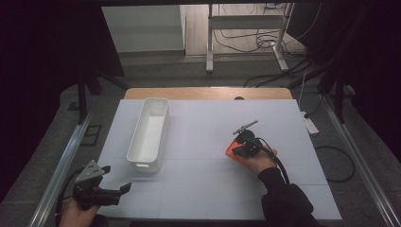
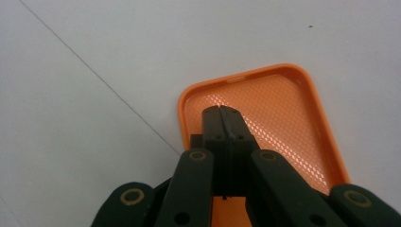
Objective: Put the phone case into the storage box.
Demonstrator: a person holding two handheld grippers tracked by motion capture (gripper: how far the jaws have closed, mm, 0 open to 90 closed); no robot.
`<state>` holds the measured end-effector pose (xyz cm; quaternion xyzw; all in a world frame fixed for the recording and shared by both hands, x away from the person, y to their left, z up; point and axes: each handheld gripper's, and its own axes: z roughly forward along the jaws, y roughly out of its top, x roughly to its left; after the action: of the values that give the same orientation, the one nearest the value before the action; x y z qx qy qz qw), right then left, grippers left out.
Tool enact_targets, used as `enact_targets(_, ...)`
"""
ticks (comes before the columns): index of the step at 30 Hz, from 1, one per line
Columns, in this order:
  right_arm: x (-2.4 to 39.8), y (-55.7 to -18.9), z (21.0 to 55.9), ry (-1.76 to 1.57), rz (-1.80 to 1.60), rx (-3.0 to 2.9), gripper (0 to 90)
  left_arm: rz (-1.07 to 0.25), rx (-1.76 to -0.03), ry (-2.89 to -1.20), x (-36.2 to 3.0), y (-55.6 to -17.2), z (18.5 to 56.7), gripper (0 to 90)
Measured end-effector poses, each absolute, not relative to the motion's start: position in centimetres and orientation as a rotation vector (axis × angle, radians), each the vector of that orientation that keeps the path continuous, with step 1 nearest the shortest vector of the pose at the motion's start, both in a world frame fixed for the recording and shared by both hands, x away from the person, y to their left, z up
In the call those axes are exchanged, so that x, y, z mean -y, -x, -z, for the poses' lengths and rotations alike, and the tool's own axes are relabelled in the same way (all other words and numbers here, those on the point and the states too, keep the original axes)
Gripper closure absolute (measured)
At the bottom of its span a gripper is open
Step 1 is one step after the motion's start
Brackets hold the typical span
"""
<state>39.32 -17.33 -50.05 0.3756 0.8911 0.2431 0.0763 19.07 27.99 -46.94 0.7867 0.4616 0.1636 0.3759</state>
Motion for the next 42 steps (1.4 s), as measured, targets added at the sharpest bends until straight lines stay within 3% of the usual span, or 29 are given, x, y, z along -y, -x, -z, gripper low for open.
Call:
enact_targets(22,16.0,-36.6,50.3,-1.037,-0.688,-2.773,89.0,-0.420,-1.183,-2.018,-27.9,-19.2,46.9,2.2)
enact_targets(42,17.4,-33.9,49.9,-0.991,-0.640,-2.873,89.0,-0.420,-1.178,-2.023,-27.8,-19.3,46.9,2.2)
